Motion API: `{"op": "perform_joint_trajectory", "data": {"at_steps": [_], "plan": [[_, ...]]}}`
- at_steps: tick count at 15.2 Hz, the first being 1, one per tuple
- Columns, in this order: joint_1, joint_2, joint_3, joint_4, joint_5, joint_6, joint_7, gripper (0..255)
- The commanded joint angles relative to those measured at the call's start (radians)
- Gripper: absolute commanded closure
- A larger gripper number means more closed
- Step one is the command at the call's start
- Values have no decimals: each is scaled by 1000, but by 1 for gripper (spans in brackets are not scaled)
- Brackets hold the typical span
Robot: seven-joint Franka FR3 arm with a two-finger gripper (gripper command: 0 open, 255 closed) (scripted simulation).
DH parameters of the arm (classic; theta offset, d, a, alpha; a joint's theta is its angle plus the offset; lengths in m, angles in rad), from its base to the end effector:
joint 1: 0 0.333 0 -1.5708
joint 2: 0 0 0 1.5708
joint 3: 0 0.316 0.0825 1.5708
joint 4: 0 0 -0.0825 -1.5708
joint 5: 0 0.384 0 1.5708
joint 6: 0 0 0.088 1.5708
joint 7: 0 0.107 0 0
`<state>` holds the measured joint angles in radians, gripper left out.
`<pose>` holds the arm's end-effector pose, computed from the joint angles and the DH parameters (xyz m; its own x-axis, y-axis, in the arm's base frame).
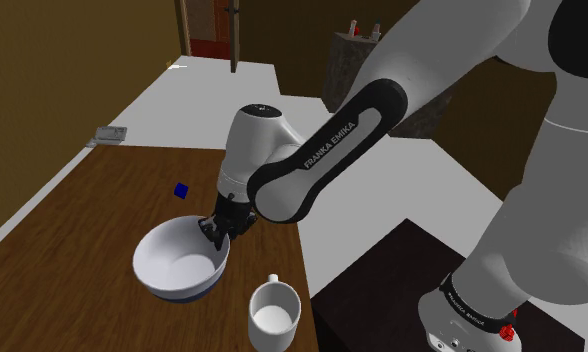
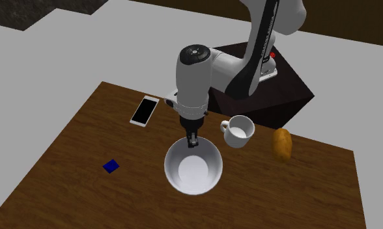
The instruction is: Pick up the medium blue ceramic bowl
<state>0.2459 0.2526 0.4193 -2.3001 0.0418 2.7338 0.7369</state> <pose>0.4321 0.3372 0.2672 0.9888 -0.1368 0.0604 -0.1201 -0.9671 -0.2242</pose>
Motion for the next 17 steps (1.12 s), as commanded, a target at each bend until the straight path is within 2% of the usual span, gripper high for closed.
{"op": "perform_joint_trajectory", "data": {"at_steps": [1,4,17], "plan": [[0,1,0,0,0,0,0,255],[0,0,0,-2,0,2,1,255],[-30,-145,34,30,83,-166,-42,255]]}}
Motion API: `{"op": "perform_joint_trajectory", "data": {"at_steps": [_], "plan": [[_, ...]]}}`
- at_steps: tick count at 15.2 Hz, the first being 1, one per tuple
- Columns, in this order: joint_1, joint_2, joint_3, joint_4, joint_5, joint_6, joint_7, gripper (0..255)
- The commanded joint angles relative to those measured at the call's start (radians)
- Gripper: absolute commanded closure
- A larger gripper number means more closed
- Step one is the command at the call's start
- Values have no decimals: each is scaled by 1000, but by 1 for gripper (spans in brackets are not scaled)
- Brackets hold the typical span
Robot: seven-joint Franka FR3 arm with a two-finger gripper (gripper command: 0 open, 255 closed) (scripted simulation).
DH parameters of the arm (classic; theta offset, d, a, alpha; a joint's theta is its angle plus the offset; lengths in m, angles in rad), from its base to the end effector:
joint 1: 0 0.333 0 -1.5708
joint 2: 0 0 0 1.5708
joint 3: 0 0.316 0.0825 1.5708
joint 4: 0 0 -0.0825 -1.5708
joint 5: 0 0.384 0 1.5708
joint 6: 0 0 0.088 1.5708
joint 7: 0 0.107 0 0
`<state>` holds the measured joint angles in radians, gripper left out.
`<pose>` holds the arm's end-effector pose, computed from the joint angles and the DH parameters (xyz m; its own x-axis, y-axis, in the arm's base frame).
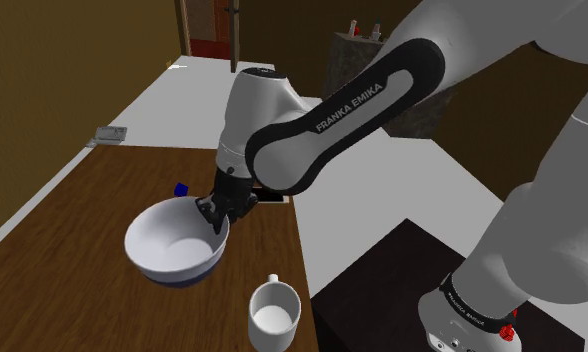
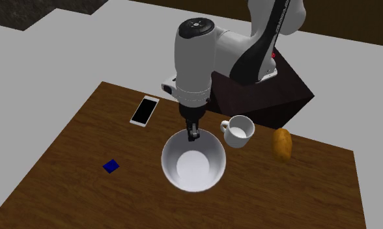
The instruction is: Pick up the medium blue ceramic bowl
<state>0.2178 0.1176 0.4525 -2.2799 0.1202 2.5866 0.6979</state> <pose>0.4303 0.3367 0.3282 0.9887 -0.1375 0.0599 -0.1209 -0.9671 -0.2239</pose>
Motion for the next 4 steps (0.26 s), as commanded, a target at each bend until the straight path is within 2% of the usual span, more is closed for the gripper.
{"op": "perform_joint_trajectory", "data": {"at_steps": [1,4], "plan": [[-3,-20,2,14,10,-32,-5,255],[-4,-32,2,18,16,-47,-8,255]]}}
